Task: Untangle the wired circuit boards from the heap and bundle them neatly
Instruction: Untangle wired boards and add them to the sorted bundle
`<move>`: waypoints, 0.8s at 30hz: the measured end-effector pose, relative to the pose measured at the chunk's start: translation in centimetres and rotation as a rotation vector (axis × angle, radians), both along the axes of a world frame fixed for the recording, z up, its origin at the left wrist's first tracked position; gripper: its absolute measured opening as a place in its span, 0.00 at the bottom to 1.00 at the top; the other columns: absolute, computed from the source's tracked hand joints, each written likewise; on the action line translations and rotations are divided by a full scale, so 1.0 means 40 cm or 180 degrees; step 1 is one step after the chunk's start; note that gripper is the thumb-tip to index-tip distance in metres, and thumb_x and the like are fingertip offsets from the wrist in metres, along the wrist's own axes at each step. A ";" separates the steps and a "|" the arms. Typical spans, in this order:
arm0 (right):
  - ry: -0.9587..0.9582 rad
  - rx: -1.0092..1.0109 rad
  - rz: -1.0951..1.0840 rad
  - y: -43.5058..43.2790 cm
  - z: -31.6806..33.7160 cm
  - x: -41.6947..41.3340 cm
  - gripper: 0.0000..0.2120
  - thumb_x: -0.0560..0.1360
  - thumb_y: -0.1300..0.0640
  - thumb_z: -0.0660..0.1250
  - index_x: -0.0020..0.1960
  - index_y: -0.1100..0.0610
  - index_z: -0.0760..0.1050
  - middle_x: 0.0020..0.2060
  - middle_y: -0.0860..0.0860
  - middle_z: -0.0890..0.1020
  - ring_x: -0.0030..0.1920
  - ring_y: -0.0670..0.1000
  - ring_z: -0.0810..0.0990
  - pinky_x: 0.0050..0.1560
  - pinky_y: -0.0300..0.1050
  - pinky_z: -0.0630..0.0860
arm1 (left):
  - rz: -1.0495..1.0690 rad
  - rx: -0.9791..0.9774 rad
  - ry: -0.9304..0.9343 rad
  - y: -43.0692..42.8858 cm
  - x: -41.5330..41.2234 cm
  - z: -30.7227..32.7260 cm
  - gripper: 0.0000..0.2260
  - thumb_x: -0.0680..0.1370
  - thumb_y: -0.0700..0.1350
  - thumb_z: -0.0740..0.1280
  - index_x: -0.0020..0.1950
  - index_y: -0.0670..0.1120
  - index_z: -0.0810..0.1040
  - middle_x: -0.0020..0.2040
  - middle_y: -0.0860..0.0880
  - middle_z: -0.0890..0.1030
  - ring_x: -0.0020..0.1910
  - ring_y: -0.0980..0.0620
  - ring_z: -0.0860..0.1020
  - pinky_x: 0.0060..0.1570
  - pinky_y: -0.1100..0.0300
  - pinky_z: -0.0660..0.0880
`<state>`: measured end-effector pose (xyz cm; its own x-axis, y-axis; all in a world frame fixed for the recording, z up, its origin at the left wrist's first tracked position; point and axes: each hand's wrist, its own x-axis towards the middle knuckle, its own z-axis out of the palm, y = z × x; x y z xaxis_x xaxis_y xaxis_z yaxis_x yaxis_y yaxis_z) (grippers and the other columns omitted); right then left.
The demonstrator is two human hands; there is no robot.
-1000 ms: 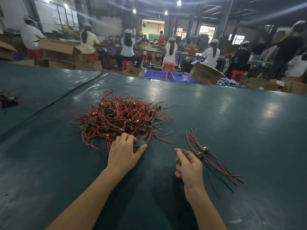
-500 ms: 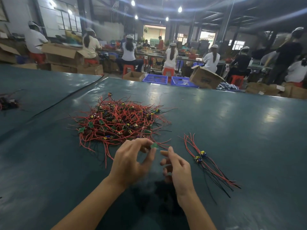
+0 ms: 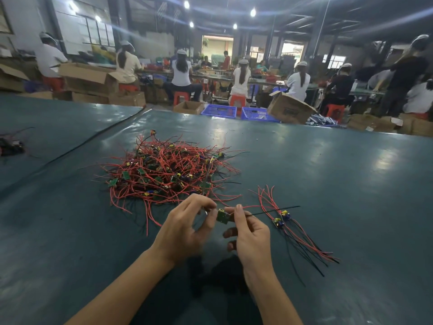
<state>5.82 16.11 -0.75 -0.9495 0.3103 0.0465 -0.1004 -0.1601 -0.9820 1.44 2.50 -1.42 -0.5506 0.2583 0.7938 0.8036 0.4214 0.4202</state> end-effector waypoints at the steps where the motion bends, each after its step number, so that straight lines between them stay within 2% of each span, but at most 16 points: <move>1: 0.0006 -0.0013 -0.0002 -0.001 0.000 0.001 0.13 0.79 0.48 0.65 0.41 0.48 0.85 0.34 0.47 0.84 0.30 0.46 0.79 0.25 0.39 0.72 | 0.0028 -0.0006 -0.0001 -0.003 -0.004 0.003 0.09 0.78 0.44 0.63 0.48 0.40 0.78 0.45 0.50 0.79 0.44 0.59 0.75 0.46 0.67 0.73; 6: -0.0009 -0.0279 -0.0089 -0.001 -0.007 -0.003 0.06 0.77 0.56 0.68 0.44 0.56 0.81 0.39 0.51 0.86 0.39 0.51 0.86 0.26 0.41 0.77 | 0.0028 0.0296 -0.0316 -0.001 -0.005 0.006 0.10 0.78 0.49 0.63 0.48 0.43 0.79 0.44 0.53 0.79 0.43 0.57 0.78 0.44 0.65 0.74; 9: 0.0076 -0.0401 -0.0180 -0.001 -0.009 -0.003 0.04 0.78 0.58 0.67 0.49 0.58 0.79 0.41 0.51 0.86 0.42 0.52 0.86 0.27 0.42 0.79 | 0.0036 0.1006 -0.0970 0.012 -0.010 0.005 0.07 0.79 0.49 0.65 0.47 0.47 0.79 0.39 0.53 0.81 0.40 0.55 0.79 0.41 0.65 0.75; 11: 0.0102 -0.0374 -0.0192 -0.005 -0.014 -0.001 0.05 0.79 0.58 0.66 0.50 0.59 0.79 0.42 0.50 0.86 0.42 0.52 0.86 0.27 0.42 0.79 | 0.0079 0.1456 -0.1488 0.021 -0.014 0.006 0.01 0.77 0.43 0.70 0.47 0.49 0.79 0.41 0.52 0.82 0.40 0.53 0.81 0.43 0.63 0.77; 13: 0.0080 -0.0320 -0.0173 -0.008 -0.018 0.000 0.05 0.79 0.58 0.66 0.50 0.59 0.79 0.42 0.50 0.86 0.43 0.52 0.86 0.28 0.43 0.79 | 0.0007 0.1849 -0.1869 0.027 -0.013 0.006 0.10 0.75 0.37 0.71 0.52 0.50 0.77 0.47 0.50 0.82 0.45 0.51 0.83 0.46 0.63 0.79; 15: 0.0065 -0.0303 -0.0189 -0.010 -0.023 -0.002 0.05 0.79 0.58 0.66 0.50 0.59 0.78 0.42 0.50 0.86 0.43 0.52 0.86 0.28 0.43 0.79 | -0.0096 0.2251 -0.2242 0.031 -0.011 0.008 0.17 0.74 0.36 0.72 0.58 0.52 0.75 0.58 0.51 0.78 0.49 0.50 0.84 0.47 0.63 0.79; 17: 0.0097 -0.0325 -0.0252 -0.008 -0.027 -0.005 0.05 0.79 0.58 0.66 0.50 0.60 0.79 0.42 0.50 0.86 0.43 0.53 0.86 0.27 0.43 0.79 | -0.0282 0.2815 -0.2812 0.033 -0.013 0.012 0.23 0.73 0.35 0.73 0.62 0.52 0.73 0.62 0.49 0.76 0.54 0.48 0.82 0.48 0.61 0.78; 18: 0.0114 -0.0353 -0.0282 -0.008 -0.028 -0.006 0.05 0.79 0.58 0.66 0.50 0.59 0.79 0.42 0.50 0.86 0.43 0.53 0.86 0.27 0.43 0.79 | -0.0465 0.3133 -0.3096 0.032 -0.015 0.013 0.24 0.72 0.33 0.72 0.64 0.50 0.71 0.61 0.46 0.78 0.55 0.48 0.82 0.46 0.61 0.79; 20: 0.0126 -0.0404 -0.0291 -0.007 -0.028 -0.008 0.05 0.79 0.58 0.66 0.48 0.58 0.79 0.42 0.51 0.86 0.42 0.54 0.86 0.26 0.42 0.78 | -0.0847 0.3625 -0.3536 0.029 -0.019 0.018 0.24 0.73 0.31 0.70 0.66 0.46 0.69 0.55 0.41 0.83 0.49 0.50 0.84 0.38 0.64 0.79; 22: 0.0103 -0.0438 -0.0288 -0.008 -0.030 -0.010 0.05 0.79 0.57 0.66 0.48 0.57 0.79 0.43 0.51 0.86 0.42 0.54 0.86 0.26 0.42 0.78 | -0.1106 0.3835 -0.3871 0.024 -0.020 0.026 0.22 0.73 0.31 0.68 0.65 0.43 0.69 0.50 0.41 0.85 0.44 0.52 0.85 0.34 0.65 0.79; 24: 0.0084 -0.0470 -0.0296 -0.008 -0.031 -0.013 0.05 0.79 0.57 0.65 0.48 0.57 0.78 0.42 0.51 0.86 0.41 0.54 0.86 0.26 0.42 0.78 | -0.1336 0.3866 -0.4072 0.020 -0.023 0.026 0.23 0.71 0.32 0.68 0.65 0.40 0.70 0.50 0.42 0.85 0.44 0.53 0.85 0.35 0.65 0.80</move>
